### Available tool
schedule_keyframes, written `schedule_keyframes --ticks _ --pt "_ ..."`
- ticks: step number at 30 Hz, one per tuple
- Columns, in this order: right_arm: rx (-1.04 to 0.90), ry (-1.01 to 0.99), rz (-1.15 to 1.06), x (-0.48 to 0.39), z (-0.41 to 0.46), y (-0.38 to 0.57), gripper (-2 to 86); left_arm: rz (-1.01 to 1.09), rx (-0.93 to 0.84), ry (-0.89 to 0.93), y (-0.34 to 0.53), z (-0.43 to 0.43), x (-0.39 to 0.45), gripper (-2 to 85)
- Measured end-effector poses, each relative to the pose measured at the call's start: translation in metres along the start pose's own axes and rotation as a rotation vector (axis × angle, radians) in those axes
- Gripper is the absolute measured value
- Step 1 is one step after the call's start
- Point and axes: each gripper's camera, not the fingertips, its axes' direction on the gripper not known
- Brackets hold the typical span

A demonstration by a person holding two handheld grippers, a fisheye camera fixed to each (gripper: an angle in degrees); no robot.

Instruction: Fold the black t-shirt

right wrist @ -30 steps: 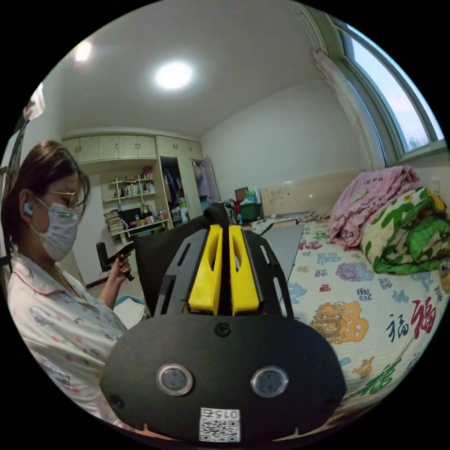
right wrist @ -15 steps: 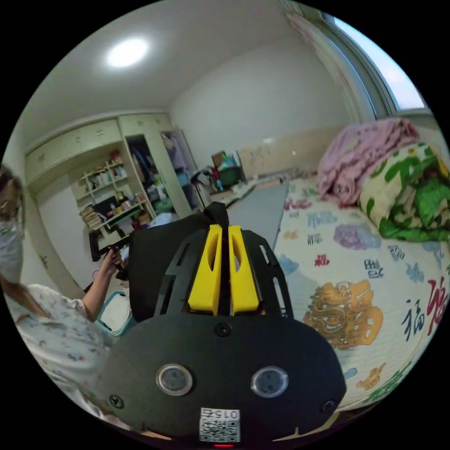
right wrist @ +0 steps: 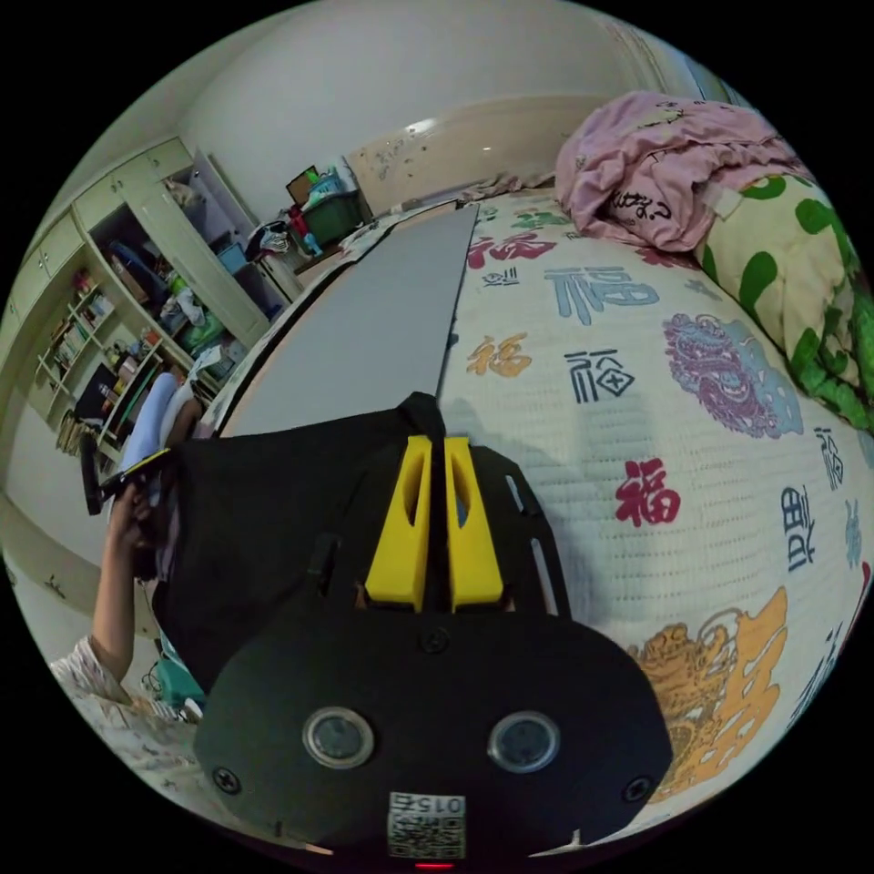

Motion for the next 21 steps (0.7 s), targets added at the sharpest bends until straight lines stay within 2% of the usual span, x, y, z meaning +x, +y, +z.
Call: schedule_keyframes --ticks 4,6,8,11,13,17,21 --pt "-0.019 0.078 0.085 0.016 -0.015 -0.013 7.4 -0.012 0.042 -0.038 0.015 0.006 0.011 1.3" --pt "-0.018 0.035 0.068 0.022 -0.041 0.007 10.4 -0.026 0.108 0.033 0.035 -0.017 0.01 2.8" --pt "-0.055 -0.048 -0.042 0.02 -0.076 0.056 10.1 0.014 0.169 0.096 0.061 -0.043 0.014 5.0" --pt "-0.114 -0.118 -0.216 0.001 -0.11 0.143 9.1 0.221 0.236 0.21 0.129 -0.081 0.034 5.7" --pt "-0.146 -0.124 -0.288 -0.009 -0.123 0.194 9.3 0.314 0.222 0.234 0.173 -0.089 0.045 5.7" --pt "-0.093 -0.093 -0.254 -0.003 -0.139 0.272 10.2 0.508 0.105 0.271 0.252 -0.076 0.068 5.8" --pt "-0.13 -0.03 -0.1 0.031 -0.12 0.307 10.4 0.44 0.054 0.201 0.293 -0.051 0.071 7.5"
